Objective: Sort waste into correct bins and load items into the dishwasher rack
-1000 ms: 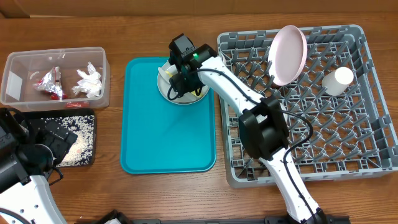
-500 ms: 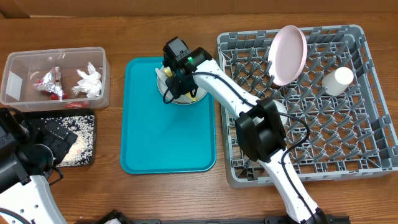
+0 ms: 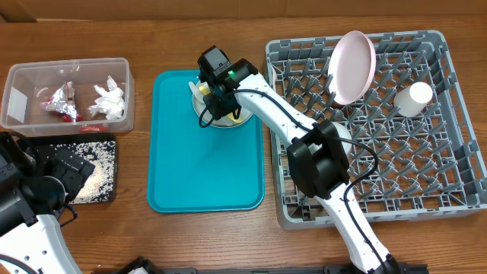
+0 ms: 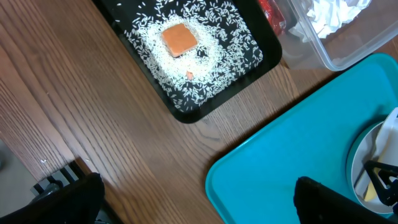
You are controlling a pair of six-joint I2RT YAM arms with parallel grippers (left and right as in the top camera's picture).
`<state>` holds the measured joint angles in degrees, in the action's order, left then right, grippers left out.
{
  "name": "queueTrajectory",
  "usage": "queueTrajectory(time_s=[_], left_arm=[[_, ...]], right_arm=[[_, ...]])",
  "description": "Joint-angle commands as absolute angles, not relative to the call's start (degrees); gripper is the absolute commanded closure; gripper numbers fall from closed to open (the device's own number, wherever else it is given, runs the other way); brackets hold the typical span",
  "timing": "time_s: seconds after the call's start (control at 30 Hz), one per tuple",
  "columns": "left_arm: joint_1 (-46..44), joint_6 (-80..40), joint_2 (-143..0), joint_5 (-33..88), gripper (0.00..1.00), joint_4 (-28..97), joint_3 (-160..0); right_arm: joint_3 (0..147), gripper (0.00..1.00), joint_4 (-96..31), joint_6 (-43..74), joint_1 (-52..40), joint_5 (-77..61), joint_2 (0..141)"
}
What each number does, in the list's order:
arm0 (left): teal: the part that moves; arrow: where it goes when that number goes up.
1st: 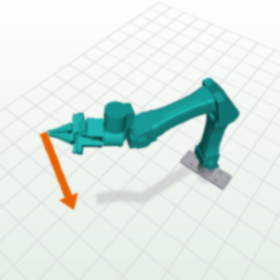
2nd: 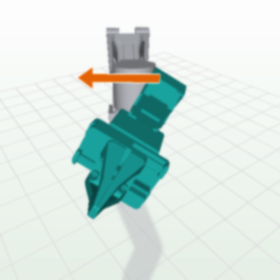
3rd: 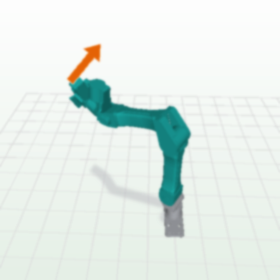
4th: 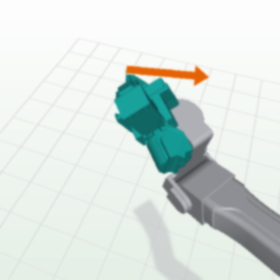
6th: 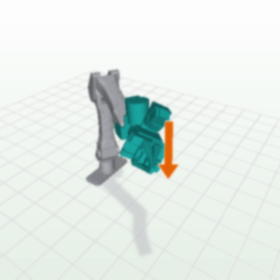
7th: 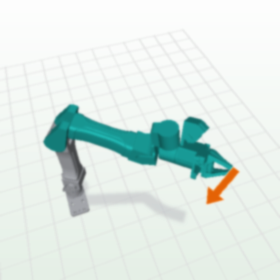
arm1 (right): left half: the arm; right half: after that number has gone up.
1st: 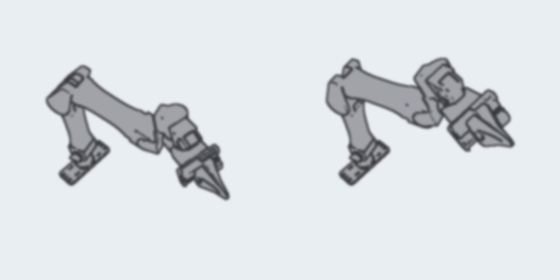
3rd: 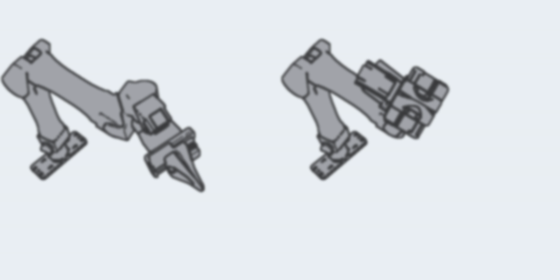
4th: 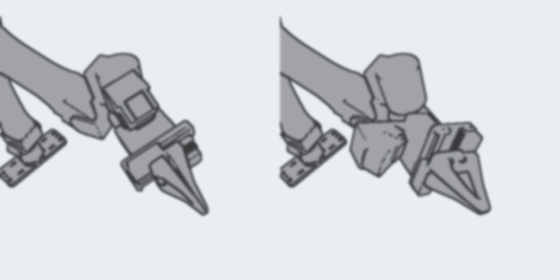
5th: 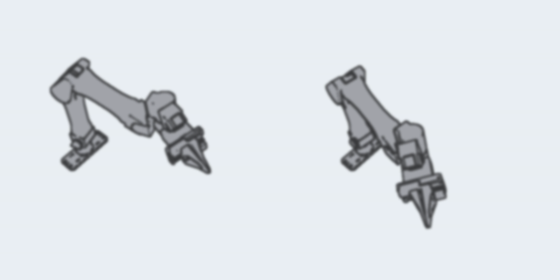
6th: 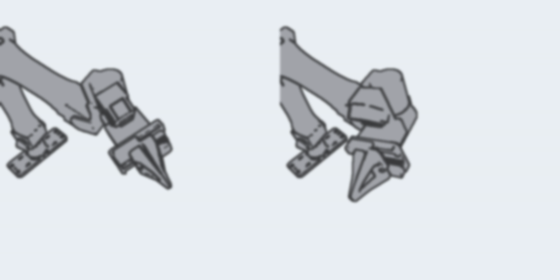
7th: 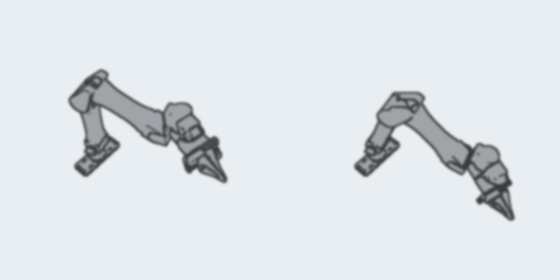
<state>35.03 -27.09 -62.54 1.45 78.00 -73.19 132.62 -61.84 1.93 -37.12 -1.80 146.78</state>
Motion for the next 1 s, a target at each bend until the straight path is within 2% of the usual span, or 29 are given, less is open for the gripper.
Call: queueTrajectory(time_s=[0.0, 0.2, 0.97], left_arm=[[35.4, -27.9, -62.6, 0.9, 0.0, 78.0, -73.0], [35.4, -27.9, -62.6, 0.9, 0.0, 78.0, -73.0], [35.4, -27.9, -62.6, 0.9, 0.0, 78.0, -73.0]], right_arm=[[132.7, 0.55, -61.9, 2.2, -36.9, 0.3, 146.8], [135.0, 0.55, -63.6, 5.0, -36.9, 4.0, 146.5], [137.1, 0.56, -65.2, 5.0, -38.3, -0.3, 147.2]])
